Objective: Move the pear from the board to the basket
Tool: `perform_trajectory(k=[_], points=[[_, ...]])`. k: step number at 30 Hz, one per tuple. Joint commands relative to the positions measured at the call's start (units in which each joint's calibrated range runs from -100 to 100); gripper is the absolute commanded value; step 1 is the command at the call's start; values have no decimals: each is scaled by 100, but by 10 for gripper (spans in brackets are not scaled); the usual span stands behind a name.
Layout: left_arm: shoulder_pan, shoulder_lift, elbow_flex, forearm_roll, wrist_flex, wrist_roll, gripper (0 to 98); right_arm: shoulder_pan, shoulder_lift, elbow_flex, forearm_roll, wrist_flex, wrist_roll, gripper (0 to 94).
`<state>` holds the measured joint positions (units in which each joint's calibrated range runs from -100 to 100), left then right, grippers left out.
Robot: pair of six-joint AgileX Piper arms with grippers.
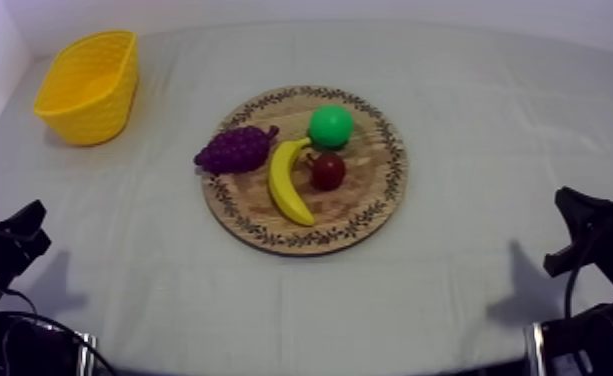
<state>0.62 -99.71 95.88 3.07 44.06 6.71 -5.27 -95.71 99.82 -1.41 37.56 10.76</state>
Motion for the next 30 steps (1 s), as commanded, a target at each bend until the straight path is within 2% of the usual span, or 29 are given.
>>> perform_trajectory(k=[1,13,19,21,24,26,30], points=[[0,-3,-1,-2,1,1,1,-1,-4,-5,2,2,-4,4],[0,-3,-1,0,1,-9,1,-1,-4,-5,2,2,-6,4],[230,-20,-1,5,8,-518,0,-1,-4,-5,2,2,-2,4],[365,-25,-1,9,9,-331,0,-1,-4,-5,2,2,-2,4],[548,-27,-1,11,9,281,0,-1,-4,-5,2,2,-2,4],[679,-28,-1,12,9,559,0,-1,-4,-5,2,2,-4,4],[1000,-29,-7,22,15,562,0,-1,-4,-5,2,2,-5,4]])
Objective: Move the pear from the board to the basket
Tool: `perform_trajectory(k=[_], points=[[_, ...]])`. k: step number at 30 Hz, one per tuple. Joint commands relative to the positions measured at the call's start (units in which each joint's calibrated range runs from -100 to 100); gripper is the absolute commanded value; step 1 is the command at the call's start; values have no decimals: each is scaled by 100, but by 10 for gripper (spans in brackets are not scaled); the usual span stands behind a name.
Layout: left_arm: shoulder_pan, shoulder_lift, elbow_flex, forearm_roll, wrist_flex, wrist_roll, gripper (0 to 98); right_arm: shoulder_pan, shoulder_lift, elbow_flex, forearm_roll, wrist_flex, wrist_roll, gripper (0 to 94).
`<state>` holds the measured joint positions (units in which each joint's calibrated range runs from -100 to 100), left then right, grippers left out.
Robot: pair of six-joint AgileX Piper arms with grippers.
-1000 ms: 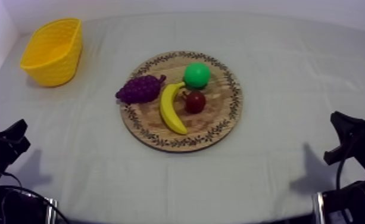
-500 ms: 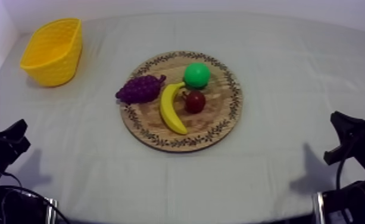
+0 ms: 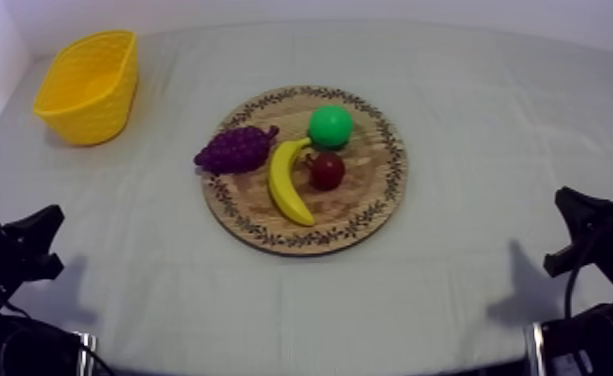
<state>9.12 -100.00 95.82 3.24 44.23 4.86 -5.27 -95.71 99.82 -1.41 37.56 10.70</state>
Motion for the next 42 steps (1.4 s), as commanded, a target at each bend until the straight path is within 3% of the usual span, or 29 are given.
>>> perform_trajectory(k=[1,6,12,19,28,36,42], points=[[232,0,-9,29,-1,681,0,-1,-4,-5,2,2,-1,4],[655,49,-48,349,-76,303,0,-1,-4,-5,2,2,1,4],[1077,863,-43,829,-633,-147,0,-1,-4,-5,2,2,2,4],[1250,2293,-665,963,-959,-275,0,-1,-4,-5,2,2,2,4],[1199,4117,-2037,950,-402,224,0,-1,-4,-5,2,2,2,4],[1264,5706,-3902,944,911,533,0,-1,-4,-5,2,2,2,4],[1396,6950,-5071,736,1631,1070,0,-1,-4,-5,2,2,2,4]])
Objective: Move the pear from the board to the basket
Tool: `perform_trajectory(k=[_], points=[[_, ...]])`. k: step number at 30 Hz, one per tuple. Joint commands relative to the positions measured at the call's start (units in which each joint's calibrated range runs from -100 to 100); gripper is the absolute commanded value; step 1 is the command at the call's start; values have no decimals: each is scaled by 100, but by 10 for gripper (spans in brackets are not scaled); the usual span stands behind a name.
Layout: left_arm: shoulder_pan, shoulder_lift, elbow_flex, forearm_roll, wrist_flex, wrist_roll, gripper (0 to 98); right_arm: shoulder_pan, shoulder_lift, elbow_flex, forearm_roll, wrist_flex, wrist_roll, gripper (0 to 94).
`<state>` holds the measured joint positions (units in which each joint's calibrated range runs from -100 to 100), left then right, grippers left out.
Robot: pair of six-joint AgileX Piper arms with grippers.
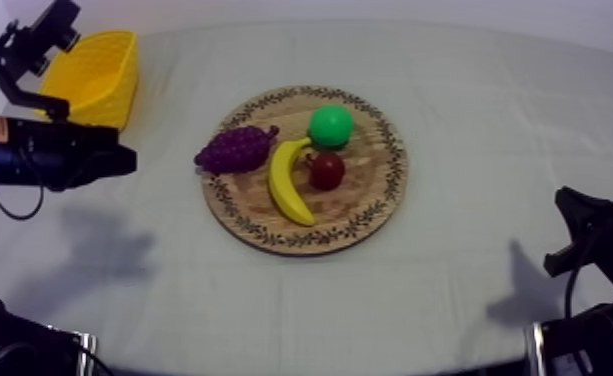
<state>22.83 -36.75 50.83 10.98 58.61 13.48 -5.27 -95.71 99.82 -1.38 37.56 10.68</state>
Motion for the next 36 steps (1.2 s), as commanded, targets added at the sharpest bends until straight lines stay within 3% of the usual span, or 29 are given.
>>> perform_trajectory(k=[1,14,25,36], points=[[65,830,-790,-95,303,304,0,-1,-4,-5,-1,2,5,4],[590,3509,-4131,-679,1766,1097,0,-1,-4,-5,-1,2,5,4],[800,5591,-6469,-644,2180,1101,0,-1,-4,-5,-1,2,5,4],[886,6640,-7868,-688,2711,1193,1,-1,-4,-5,-1,2,5,4]])
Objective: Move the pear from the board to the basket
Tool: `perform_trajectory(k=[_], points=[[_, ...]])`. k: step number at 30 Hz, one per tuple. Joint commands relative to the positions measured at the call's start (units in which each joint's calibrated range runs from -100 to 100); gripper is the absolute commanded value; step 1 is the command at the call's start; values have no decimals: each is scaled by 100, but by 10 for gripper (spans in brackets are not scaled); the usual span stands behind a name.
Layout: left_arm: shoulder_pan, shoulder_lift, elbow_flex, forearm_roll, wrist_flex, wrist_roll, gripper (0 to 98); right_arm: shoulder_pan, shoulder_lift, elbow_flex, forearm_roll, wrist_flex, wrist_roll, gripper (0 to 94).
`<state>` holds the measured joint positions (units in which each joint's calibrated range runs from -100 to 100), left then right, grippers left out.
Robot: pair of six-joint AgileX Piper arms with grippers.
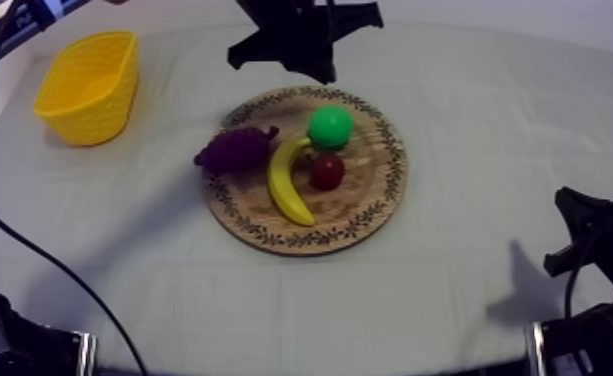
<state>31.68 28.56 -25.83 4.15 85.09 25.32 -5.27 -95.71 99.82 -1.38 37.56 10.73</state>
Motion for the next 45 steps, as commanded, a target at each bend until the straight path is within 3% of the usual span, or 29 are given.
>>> perform_trajectory(k=[1,7,14,26,32,37,45], points=[[0,169,-287,-10,111,16,1,-1,-4,-5,-1,2,-1,4],[4,379,-573,-30,253,48,58,-1,-4,-5,-1,2,-1,4],[1,442,-673,-36,275,15,208,-1,-4,-5,-1,2,-1,4],[-28,513,-602,-38,275,-62,682,-1,-4,-5,-1,2,-1,4],[-42,539,-458,-92,227,-16,839,-1,-4,-5,-1,2,-1,4],[-57,629,-446,-134,215,-24,914,-1,-4,-5,-1,2,-1,4],[-131,1209,-780,-185,415,17,895,-1,-4,-5,-1,2,1,4]])
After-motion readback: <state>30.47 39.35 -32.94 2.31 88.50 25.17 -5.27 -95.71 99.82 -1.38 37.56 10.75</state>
